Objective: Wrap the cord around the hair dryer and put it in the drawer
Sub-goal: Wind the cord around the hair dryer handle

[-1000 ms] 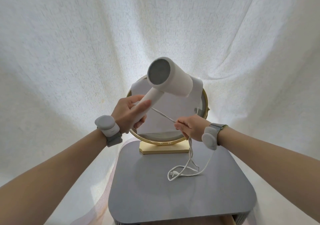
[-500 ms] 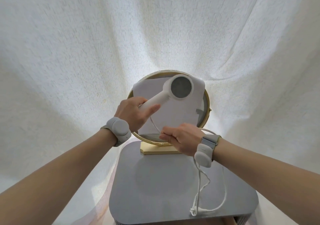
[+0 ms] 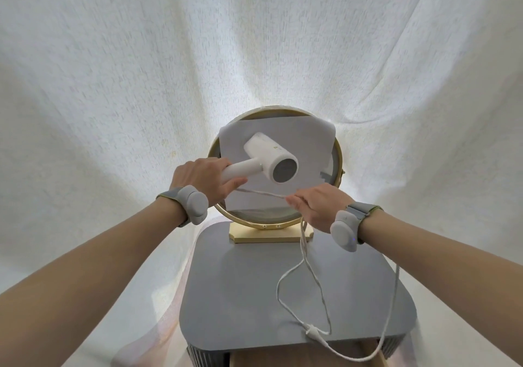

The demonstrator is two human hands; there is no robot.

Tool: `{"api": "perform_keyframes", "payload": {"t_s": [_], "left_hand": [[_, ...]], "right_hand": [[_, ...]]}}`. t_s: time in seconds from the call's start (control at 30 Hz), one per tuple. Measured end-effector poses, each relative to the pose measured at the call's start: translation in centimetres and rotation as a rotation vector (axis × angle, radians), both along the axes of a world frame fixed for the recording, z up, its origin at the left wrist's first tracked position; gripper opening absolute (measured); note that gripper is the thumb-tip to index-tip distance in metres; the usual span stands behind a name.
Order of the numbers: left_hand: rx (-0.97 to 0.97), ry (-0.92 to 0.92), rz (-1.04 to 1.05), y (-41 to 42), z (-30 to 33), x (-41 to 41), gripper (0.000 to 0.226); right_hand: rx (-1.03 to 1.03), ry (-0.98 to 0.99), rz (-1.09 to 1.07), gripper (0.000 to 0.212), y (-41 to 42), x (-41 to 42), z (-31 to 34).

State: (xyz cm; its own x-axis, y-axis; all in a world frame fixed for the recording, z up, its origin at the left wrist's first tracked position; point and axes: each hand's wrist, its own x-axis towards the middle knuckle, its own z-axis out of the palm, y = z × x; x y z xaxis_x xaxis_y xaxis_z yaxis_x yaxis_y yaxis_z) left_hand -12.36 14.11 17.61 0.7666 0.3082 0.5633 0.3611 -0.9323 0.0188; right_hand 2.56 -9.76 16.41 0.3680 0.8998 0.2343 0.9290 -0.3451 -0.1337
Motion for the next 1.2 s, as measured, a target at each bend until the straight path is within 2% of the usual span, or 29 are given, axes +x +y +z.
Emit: {"api": "perform_keyframes", "payload": {"t_s": [0.1,0.37,0.53,0.8,0.97,1.07,1.2], "left_hand": [[0.008,0.015,0.023,0.8,-0.6,-0.6,0.049],[0.028,0.039,0.017,0.5,-1.1,-0.8,0.048],[0.061,0.065,0.022,0.4,-1.5,-1.1,0.049],[0.075,0.086,0.053,0.4,-1.5,-2.0,0.047],[0.091,0.084,0.096,0.5,-1.3,-2.5,0.047],[0.091,0.080,0.124,0.8,-0.5,-3.2,0.045],[0.119,0.099,0.158,1.3,0.0,-4.2,0.046]], "right_hand": [[-0.002,0.045,-0.063,0.059,-1.6,1.9,-0.6],[-0.083,-0.072,-0.199,0.035,-5.5,4.7,-1.6],[-0.219,-0.081,-0.405,0.036,-8.2,7.2,-2.5],[-0.264,0.000,-0.656,0.033,-10.8,9.0,-2.9],[-0.330,0.024,-0.697,0.012,-10.5,9.1,-3.7],[-0.405,0.020,-0.699,0.009,-10.5,8.6,-3.5],[-0.540,0.059,-0.696,0.027,-10.6,7.8,-3.8]]}}
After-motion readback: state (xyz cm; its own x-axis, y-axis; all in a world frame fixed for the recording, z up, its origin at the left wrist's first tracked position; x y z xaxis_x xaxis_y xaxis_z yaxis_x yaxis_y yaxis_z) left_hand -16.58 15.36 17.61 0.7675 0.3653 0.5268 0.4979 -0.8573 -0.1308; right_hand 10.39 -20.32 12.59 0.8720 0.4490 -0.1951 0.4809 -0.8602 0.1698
